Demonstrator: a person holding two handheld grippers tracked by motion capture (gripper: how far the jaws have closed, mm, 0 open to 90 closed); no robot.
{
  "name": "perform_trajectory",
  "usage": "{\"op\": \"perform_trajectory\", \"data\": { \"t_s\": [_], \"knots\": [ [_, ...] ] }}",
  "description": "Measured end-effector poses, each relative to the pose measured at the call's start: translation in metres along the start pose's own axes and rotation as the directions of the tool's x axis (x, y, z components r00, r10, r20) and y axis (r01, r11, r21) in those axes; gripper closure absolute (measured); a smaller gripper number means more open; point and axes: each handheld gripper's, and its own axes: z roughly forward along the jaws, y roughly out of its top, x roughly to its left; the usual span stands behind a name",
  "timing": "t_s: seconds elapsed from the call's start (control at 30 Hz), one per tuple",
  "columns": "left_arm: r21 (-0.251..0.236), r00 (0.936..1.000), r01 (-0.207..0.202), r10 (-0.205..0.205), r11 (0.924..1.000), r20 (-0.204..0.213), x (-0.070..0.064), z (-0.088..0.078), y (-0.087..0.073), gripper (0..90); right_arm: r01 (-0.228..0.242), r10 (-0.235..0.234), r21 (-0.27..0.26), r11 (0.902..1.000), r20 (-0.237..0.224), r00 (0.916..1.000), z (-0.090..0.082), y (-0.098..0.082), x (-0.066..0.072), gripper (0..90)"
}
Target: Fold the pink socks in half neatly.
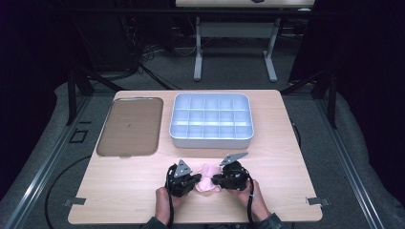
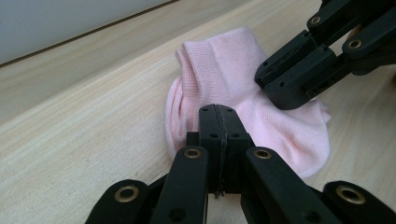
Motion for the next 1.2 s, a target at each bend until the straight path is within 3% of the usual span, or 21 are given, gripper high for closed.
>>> {"op": "perform_trajectory", "data": {
  "t_s": [0.03, 0.13, 0.27, 0.3, 0.33, 0.37, 0.43, 0.57, 0.77, 0.9, 1.2],
  "knots": [
    [0.0, 0.9999, -0.012, 0.012, 0.9999, -0.001, -0.001, 0.001, 0.001, 89.9, 0.002, -0.002, 0.009, 1.0, 0.0, 1.0, -0.002, 0.0, -0.003, 79.3],
    [-0.009, 1.0, -0.006, 0.006, 0.9999, 0.004, 0.0, 0.002, 0.0, 89.9, -0.054, 0.054, -0.003, 0.9985, -0.031, 0.9981, -0.004, -0.001, -0.005, 70.3],
    [-0.013, 0.9999, -0.014, 0.014, 0.9998, -0.002, -0.001, 0.002, -0.001, 89.9, -0.07, 0.07, -0.027, 0.9972, 0.034, 0.9969, -0.013, -0.005, -0.005, 67.4],
    [-0.014, 0.9998, -0.019, 0.019, 0.9997, -0.005, -0.002, 0.002, -0.001, 89.9, -0.094, 0.096, -0.026, 0.9952, 0.076, 0.9925, -0.019, -0.009, -0.007, 66.1],
    [-0.014, 0.9998, -0.019, 0.019, 0.9997, -0.005, -0.002, 0.002, -0.001, 89.9, -0.094, 0.096, -0.026, 0.9952, 0.076, 0.9925, -0.019, -0.009, -0.007, 66.1],
    [-0.012, 0.9994, -0.033, 0.032, 0.9994, -0.014, -0.002, 0.002, -0.001, 89.9, -0.131, 0.133, -0.029, 0.991, 0.086, 0.9874, -0.021, -0.013, -0.009, 65.1],
    [-0.012, 0.9993, -0.035, 0.035, 0.9993, -0.015, -0.003, 0.001, -0.001, 89.9, -0.165, 0.168, -0.045, 0.9853, 0.086, 0.9819, -0.02, -0.016, -0.01, 63.9],
    [-0.011, 0.9993, -0.035, 0.035, 0.9993, -0.016, -0.003, 0.001, -0.001, 89.9, -0.179, 0.181, -0.035, 0.9832, 0.052, 0.9822, -0.016, -0.017, -0.009, 62.8],
    [-0.012, 0.9991, -0.039, 0.038, 0.9992, -0.02, -0.003, 0.002, -0.001, 89.8, -0.175, 0.177, -0.041, 0.9838, 0.062, 0.9823, -0.012, -0.017, -0.008, 73.5],
    [-0.012, 0.999, -0.04, 0.039, 0.9991, -0.021, -0.004, 0.002, -0.001, 89.8, -0.184, 0.185, -0.024, 0.9826, 0.043, 0.9818, -0.011, -0.016, -0.009, 80.8],
    [-0.016, 0.9998, -0.021, 0.021, 0.9997, -0.003, -0.002, 0.001, -0.001, 89.7, -0.193, 0.194, -0.048, 0.9801, 0.022, 0.9807, -0.013, -0.019, -0.008, 85.9]
  ]
}}
